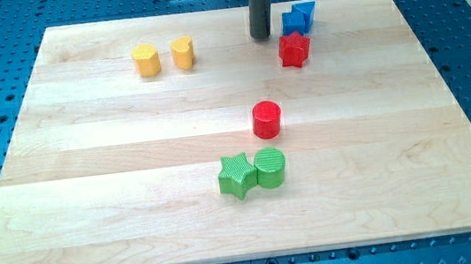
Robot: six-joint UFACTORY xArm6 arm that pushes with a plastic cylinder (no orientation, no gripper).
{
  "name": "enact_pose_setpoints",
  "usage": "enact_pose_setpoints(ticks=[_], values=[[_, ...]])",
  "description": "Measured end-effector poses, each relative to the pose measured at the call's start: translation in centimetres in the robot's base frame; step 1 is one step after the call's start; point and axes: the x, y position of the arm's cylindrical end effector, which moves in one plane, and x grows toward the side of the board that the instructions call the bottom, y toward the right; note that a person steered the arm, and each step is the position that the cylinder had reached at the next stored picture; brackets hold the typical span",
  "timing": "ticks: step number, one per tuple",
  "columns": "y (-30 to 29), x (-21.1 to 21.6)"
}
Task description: Place the blue blocks and red star in a vertical line
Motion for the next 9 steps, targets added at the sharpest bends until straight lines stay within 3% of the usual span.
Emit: enact_pose_setpoints(ticks=[2, 4, 5, 6, 7, 8, 9], values=[[0.5, 4.4], [2.0, 3.8], [-0.1, -2.0], [3.8, -7.0], [9.9, -7.6], [13.1, -1.3], [10.2, -0.3]])
